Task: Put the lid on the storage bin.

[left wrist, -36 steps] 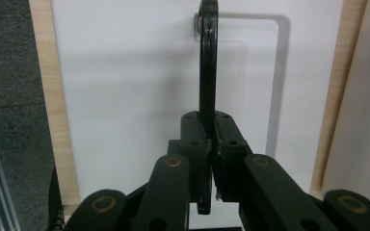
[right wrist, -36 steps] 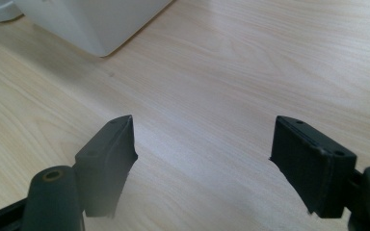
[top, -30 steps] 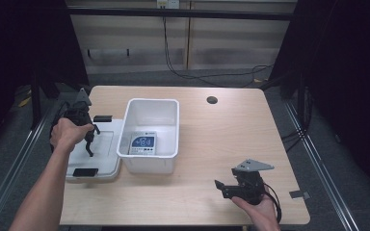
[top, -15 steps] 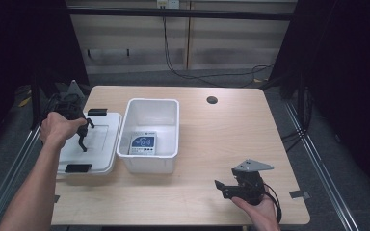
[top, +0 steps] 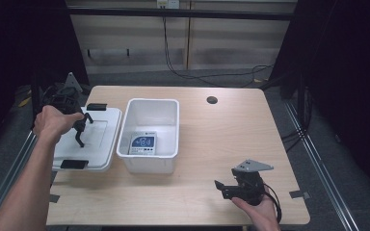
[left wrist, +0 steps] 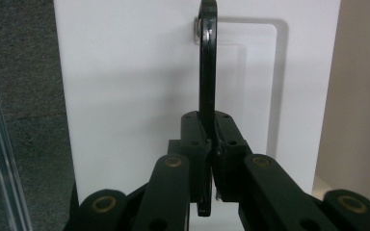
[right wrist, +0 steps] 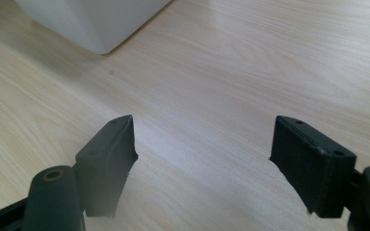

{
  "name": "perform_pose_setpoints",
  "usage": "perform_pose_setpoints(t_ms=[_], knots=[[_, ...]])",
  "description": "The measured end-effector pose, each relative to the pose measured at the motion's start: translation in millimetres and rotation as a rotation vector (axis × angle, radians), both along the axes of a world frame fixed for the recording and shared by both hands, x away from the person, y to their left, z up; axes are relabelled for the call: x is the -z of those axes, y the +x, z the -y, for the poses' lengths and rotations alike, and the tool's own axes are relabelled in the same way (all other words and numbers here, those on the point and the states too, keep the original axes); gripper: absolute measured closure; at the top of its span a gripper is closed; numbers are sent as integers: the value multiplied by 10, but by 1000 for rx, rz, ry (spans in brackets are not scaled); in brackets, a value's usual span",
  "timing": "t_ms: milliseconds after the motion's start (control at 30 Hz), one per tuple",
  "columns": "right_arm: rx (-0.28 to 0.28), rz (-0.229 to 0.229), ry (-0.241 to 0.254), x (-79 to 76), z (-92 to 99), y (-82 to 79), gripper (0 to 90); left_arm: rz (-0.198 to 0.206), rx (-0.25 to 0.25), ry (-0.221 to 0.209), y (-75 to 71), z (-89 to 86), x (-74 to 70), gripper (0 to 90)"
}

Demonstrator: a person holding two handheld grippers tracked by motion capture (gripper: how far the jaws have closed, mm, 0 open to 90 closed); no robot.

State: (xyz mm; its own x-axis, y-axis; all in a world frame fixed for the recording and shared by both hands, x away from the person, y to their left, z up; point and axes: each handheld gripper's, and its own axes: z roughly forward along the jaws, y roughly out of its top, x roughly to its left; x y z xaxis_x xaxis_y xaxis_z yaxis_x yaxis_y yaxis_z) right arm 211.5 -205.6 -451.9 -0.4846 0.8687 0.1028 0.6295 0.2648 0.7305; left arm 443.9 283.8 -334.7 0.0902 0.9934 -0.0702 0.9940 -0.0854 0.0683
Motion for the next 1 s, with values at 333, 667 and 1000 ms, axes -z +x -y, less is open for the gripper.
perform_pose_setpoints(t_ms=[333,667,1000], knots=[[-5,3,-4,4,-2,5,233,23,6,-12,-49,-61,-138,851],[2,3,-5,5,-1,7,226,30,24,-10,-87,-103,-302,851],[-7,3,2,0,-11,1,190,36,36,-25,-140,-67,-510,851]])
